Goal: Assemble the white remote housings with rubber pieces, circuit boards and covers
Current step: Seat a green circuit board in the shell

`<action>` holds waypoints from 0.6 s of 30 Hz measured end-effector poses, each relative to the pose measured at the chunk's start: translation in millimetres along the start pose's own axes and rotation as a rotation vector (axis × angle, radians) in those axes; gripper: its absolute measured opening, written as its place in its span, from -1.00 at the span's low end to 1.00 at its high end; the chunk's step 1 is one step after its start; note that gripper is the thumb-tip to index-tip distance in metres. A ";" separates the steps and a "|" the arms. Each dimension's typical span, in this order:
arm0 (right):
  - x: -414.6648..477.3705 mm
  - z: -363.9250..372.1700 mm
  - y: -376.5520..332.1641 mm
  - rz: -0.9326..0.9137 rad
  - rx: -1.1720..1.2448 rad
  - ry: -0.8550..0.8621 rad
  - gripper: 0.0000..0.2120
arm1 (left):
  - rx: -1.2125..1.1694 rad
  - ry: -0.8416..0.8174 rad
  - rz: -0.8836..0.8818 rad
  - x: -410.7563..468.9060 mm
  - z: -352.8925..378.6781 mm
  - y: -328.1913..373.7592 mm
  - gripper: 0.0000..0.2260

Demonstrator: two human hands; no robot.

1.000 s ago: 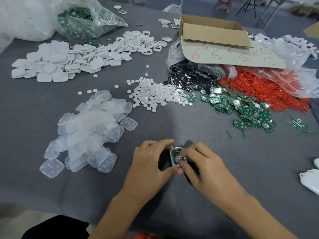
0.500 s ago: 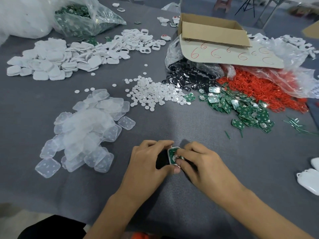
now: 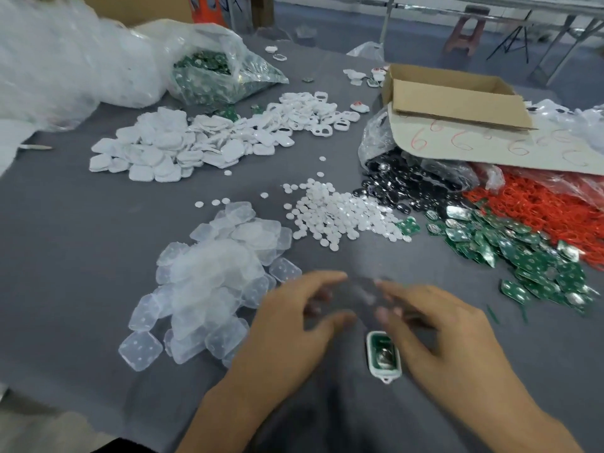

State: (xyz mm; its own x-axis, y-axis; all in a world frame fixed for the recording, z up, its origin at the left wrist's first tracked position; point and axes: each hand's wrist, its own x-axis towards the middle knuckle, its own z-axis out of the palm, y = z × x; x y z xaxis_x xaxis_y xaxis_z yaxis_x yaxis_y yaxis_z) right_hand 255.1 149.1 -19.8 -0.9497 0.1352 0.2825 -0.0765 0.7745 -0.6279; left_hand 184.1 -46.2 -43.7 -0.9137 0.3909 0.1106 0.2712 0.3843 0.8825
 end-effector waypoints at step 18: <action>357.6 240.8 -45.3 0.379 0.483 0.032 -0.92 | 0.404 0.397 -0.288 284.8 -137.5 -100.4 -0.77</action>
State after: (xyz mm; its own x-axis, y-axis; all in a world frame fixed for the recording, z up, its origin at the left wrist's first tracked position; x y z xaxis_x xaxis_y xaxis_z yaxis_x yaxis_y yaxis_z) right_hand -154.2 13.5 -65.0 -0.9288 0.3705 -0.0081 0.1290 0.3026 -0.9443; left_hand -145.0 -88.4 -37.9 -0.9886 -0.0857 0.1237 0.0192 0.7432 0.6688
